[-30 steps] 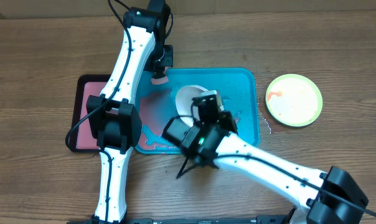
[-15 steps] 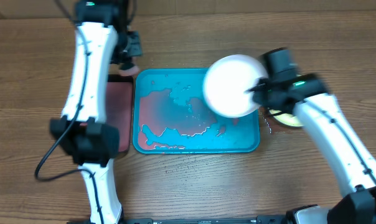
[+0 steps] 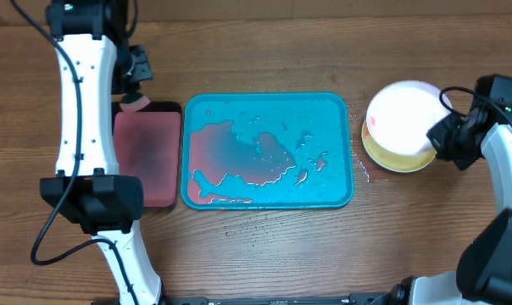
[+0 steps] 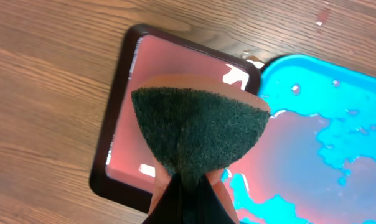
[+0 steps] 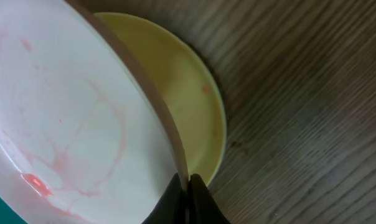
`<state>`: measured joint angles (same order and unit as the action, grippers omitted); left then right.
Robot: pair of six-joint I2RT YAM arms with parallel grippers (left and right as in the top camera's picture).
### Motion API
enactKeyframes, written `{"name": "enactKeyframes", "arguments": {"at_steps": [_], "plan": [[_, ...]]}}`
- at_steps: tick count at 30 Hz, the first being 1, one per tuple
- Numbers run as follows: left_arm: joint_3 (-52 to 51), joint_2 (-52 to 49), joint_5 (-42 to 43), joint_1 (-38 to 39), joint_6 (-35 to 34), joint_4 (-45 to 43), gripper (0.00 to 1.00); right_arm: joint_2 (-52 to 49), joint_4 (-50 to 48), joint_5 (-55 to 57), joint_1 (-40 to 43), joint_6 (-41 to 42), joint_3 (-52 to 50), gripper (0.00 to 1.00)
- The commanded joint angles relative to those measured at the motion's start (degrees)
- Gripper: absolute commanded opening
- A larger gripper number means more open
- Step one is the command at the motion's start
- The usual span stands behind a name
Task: Clean dirty plates on tray and stack at the side
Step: 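Lift the white plate with the right gripper and lower it onto the stack, then place the sponge in the pink holder with the left gripper and release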
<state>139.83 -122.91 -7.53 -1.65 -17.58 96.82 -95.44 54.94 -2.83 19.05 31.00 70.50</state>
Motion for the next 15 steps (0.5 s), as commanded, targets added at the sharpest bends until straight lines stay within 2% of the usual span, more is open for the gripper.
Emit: {"name": "enactKeyframes", "arguments": {"at_steps": [1, 4, 5, 6, 9, 10, 15], "plan": [[-0.31, 0.20, 0.52, -0.74, 1.38, 0.02, 0.04, -2.49, -1.03, -1.25, 0.26, -1.07, -1.62, 0.04], [-0.35, 1.20, 0.55, -1.33, 2.19, 0.02, 0.04, -4.72, -1.97, -1.14, 0.17, -1.07, -2.23, 0.04], [-0.35, 1.79, 0.55, -1.36, 2.19, 0.02, 0.04, -5.33, -1.97, -1.14, 0.13, -1.09, -2.23, 0.08], [-0.35, 2.56, 0.55, -1.40, 2.21, 0.02, 0.04, -5.70, -1.84, -1.16, 0.15, -1.09, -2.23, 0.17], [-1.44, 6.32, 0.42, -1.40, 2.21, 0.02, 0.04, -6.03, -0.66, -1.88, 0.15, -1.51, -2.19, 0.54], [-2.19, 7.78, 0.07, -1.40, 2.16, 0.02, 0.04, -5.81, -0.37, -2.73, 0.15, -1.49, -2.08, 0.60], [-9.92, 14.73, -2.56, -1.38, 0.85, 0.00, 0.04, -4.61, 3.65, -7.45, -0.07, -3.85, 2.36, 0.68]]}}
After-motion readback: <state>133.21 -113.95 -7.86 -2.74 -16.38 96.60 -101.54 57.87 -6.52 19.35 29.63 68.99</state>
